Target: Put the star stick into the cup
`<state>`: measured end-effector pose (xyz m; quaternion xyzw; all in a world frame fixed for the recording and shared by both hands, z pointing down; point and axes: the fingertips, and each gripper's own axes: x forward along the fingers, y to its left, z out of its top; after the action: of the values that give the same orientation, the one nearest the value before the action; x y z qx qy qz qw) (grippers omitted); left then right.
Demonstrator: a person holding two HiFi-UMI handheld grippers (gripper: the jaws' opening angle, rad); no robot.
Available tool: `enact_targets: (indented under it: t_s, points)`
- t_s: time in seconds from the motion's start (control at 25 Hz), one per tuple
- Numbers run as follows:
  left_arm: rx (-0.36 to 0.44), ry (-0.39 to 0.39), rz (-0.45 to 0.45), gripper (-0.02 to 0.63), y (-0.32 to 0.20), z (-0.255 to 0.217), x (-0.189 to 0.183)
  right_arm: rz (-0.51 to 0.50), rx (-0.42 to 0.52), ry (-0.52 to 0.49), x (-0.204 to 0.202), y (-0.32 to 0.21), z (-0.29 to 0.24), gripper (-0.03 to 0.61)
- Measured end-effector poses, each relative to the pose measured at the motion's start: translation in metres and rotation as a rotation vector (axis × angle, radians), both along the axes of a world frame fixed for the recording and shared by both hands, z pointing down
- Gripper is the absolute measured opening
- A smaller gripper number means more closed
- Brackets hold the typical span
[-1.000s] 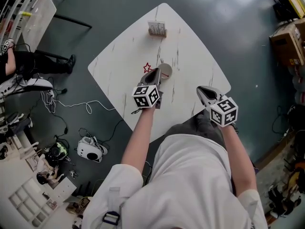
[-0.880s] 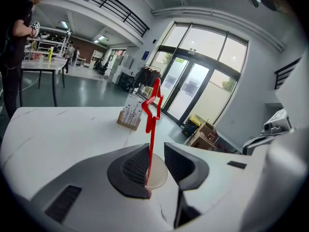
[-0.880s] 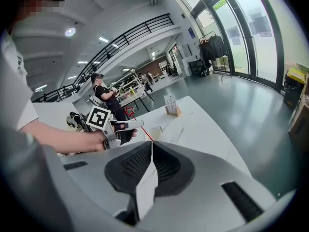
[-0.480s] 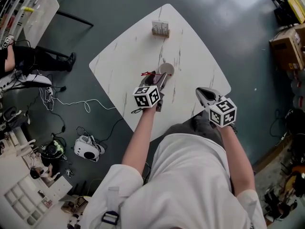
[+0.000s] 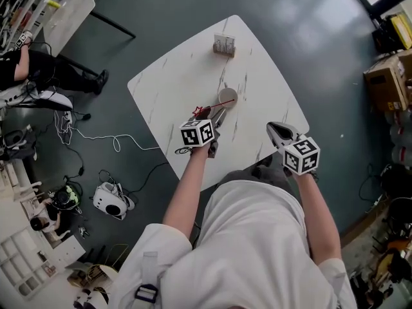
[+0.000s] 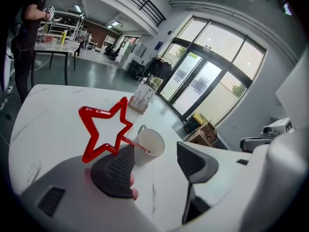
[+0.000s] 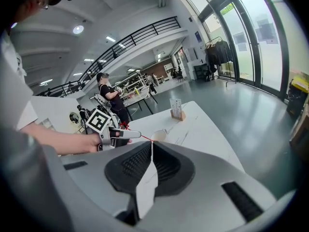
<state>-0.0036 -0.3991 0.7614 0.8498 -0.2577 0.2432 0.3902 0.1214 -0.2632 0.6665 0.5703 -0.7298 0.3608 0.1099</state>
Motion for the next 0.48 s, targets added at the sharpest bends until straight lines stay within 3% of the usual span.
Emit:
enact_targets:
  t_s: [0.24,0.48]
  points:
    - [-0.054,-0.004,-0.024,0.274,0.017,0.007,-0.012,-0.014,0.007,0.009,0.002,0.007,-0.007,0.029]
    - [-0.009,0.044,-0.061,0.273,0.021,-0.015,-0.014,-0.031,0.024,0.025,0.001,0.014,-0.015,0.029]
